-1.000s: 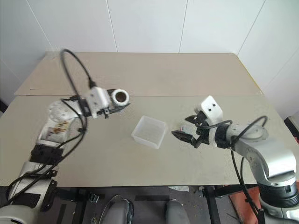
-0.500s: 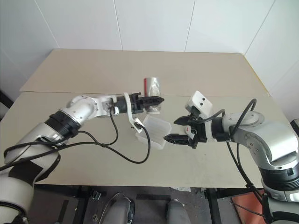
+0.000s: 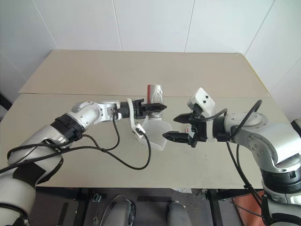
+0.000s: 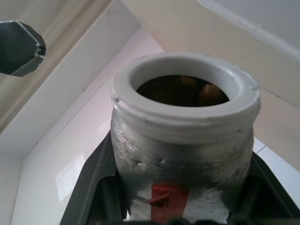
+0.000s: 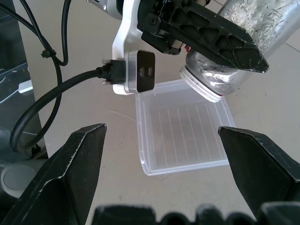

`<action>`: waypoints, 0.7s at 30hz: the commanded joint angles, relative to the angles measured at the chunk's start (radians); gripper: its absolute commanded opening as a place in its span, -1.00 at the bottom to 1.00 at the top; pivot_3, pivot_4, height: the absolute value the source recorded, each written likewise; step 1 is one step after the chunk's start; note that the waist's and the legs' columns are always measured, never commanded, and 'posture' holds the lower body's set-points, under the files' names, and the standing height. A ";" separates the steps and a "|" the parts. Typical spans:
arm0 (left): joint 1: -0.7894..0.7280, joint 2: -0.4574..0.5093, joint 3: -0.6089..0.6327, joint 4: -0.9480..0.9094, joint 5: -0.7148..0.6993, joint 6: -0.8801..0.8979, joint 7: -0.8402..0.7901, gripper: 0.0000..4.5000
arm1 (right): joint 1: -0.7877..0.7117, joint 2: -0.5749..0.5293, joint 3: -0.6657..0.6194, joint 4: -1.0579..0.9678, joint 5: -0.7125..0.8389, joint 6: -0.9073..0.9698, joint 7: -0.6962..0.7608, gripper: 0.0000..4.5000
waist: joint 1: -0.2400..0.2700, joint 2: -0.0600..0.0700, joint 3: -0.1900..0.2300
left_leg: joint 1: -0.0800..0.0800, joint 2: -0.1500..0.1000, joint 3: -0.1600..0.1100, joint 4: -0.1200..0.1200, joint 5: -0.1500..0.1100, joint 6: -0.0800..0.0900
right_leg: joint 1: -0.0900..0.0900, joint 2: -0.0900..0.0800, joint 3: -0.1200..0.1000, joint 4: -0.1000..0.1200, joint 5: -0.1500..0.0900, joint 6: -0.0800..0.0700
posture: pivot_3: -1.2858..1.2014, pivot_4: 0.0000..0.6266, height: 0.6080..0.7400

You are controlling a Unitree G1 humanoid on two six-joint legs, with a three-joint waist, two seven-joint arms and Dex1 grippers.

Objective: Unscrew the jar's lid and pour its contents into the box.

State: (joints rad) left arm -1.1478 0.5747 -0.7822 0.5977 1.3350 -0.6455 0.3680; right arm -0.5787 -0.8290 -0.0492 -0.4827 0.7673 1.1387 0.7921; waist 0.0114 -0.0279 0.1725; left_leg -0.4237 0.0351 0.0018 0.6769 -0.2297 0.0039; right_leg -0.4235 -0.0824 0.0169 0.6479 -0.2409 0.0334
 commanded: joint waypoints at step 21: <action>0.307 -0.274 0.823 -0.415 -1.332 1.282 -0.813 -0.12 | 0.020 0.040 -0.020 -0.051 0.005 -0.075 -0.059 0.98 | -0.022 0.001 -0.001 | 0.001 -0.001 -0.003 0.002 0.000 0.000 | 0.002 0.000 -0.001 0.000 0.000 0.001 | 0.03 -0.52 1.00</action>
State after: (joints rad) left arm -0.8234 0.3002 0.0202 0.2435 0.0154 0.6571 -0.4708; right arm -0.5388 -0.7893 -0.0479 -0.5028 0.7636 1.0892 0.7375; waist -0.0109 -0.0267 0.1718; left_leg -0.4225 0.0342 -0.0007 0.6794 -0.2296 0.0039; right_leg -0.4212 -0.0824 0.0162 0.6481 -0.2412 0.0340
